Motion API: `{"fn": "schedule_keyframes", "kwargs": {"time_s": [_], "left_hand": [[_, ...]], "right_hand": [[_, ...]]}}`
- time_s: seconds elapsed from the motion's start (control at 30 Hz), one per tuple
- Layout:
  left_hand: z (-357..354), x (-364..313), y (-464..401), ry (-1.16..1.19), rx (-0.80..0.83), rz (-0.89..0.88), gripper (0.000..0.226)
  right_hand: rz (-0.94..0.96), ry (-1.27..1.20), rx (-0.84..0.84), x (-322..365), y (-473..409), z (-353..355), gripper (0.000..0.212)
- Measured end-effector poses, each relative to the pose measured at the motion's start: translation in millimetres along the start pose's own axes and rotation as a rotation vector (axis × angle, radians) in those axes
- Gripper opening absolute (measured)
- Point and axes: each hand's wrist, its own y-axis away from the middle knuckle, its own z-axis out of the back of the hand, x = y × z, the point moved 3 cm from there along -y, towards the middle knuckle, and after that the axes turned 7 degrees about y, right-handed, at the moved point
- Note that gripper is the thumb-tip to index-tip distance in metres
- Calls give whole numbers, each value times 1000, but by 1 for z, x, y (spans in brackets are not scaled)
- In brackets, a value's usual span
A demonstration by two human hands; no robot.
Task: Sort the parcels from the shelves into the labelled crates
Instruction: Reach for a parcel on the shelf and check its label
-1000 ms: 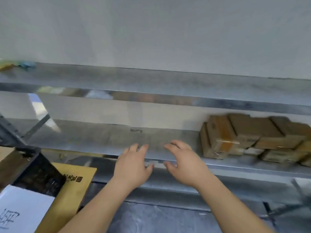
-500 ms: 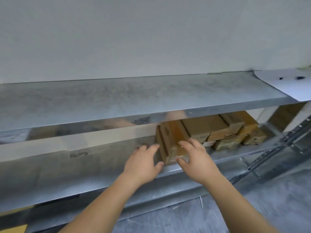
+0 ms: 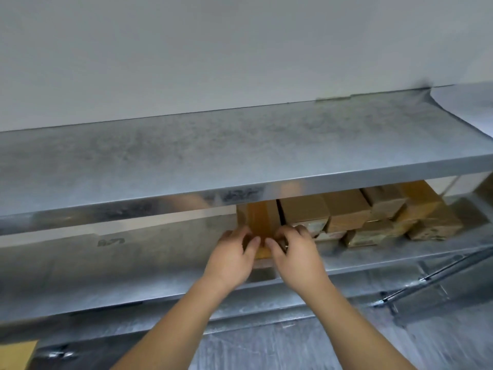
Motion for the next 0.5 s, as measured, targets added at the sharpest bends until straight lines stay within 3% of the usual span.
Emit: {"fn": "schedule_keyframes", "kwargs": {"time_s": [0.07,0.2,0.27,0.4,0.5], "left_hand": [[4,-2,6,-6,-52,67,31],[16,8,26,182,-20,307,114],[20,16,39,228,-8,331,145],[26,20,65,332,80,252,146],[36,22,82,321,25,229,133]], "right_hand": [[-10,-65,10,-3,-1,1,39],[-5,-264,219,-12,5,-4,126],[43,-298,330,-9,11,-7,143],[70,-380,399,-1,15,-16,141],[147,-379,379,10,18,-19,113]]}}
